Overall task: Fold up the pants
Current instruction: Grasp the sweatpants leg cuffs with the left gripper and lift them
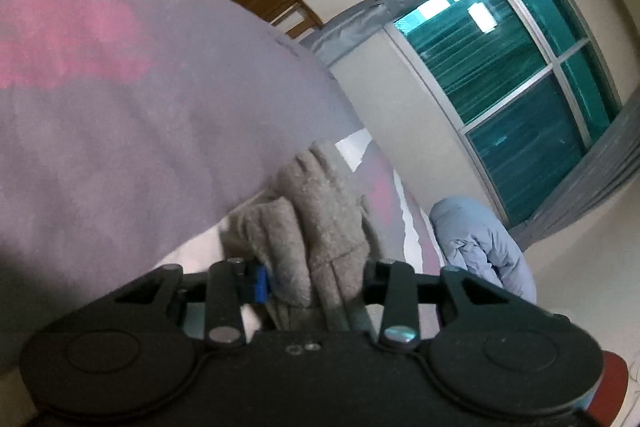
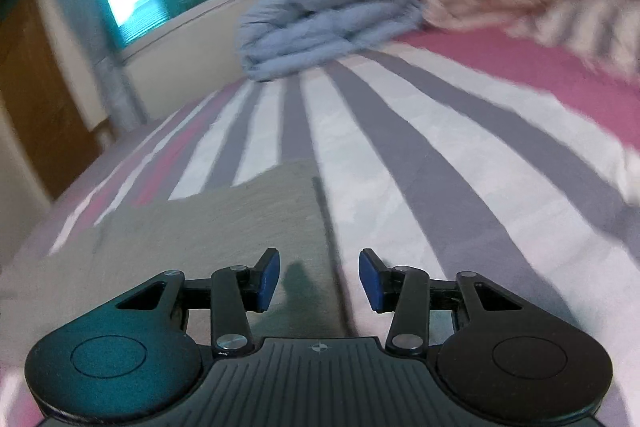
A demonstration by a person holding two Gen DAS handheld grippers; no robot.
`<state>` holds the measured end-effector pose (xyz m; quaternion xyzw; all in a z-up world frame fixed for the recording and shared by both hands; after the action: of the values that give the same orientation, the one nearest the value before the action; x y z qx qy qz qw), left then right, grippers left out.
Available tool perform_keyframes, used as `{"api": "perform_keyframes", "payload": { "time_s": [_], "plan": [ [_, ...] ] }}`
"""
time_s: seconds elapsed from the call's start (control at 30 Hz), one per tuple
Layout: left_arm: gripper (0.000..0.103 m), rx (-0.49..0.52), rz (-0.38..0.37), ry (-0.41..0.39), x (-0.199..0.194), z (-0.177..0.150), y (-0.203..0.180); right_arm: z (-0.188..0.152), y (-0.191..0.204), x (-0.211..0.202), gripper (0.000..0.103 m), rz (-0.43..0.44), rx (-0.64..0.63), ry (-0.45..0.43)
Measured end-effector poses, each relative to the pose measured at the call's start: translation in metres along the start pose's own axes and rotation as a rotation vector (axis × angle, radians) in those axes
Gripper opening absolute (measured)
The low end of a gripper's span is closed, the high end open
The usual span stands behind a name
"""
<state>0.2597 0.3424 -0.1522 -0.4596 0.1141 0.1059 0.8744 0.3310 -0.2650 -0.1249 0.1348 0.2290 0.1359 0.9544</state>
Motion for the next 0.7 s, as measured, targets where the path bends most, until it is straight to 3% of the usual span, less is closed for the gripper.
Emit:
{"api": "perform_keyframes", "payload": {
  "time_s": [0.1, 0.17, 0.23, 0.33, 0.47, 0.7],
  "plan": [
    [0.028, 0.001, -0.001, -0.002, -0.005, 0.004, -0.007, -0.011, 0.034, -0.005, 0.044, 0.127, -0.13, 0.022],
    [0.028, 0.041, -0.041, -0.035, -0.019, 0.005, -0.02, -0.021, 0.043, -0.005, 0.044, 0.141, -0.182, 0.049],
    [0.028, 0.105, -0.004, -0.04, -0.022, -0.001, -0.021, -0.024, 0.042, -0.004, 0.044, 0.152, -0.168, 0.067],
    [0.028, 0.0, 0.024, -0.007, -0.017, 0.0, -0.001, -0.022, 0.03, 0.0, 0.044, 0.107, -0.128, 0.068],
    [0.028, 0.024, 0.015, -0.013, -0.023, 0.006, -0.015, -0.008, 0.0, -0.005, 0.044, 0.056, -0.004, 0.041],
    [0.028, 0.135, -0.063, -0.055, -0.039, 0.018, -0.089, 0.013, -0.043, -0.024, 0.044, -0.024, 0.188, -0.012]
  ]
}}
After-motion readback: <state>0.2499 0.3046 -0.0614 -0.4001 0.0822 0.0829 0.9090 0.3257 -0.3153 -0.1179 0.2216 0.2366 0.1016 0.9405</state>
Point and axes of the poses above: each gripper's, at about its wrist camera, not at the fingertips, and x roughly the way its jaws point, y to its left, z to its top, the point moved 7 cm from there along x, roughly the way its jaws point, and after that the axes turned 4 degrees about -y, right-handed, at the moved point
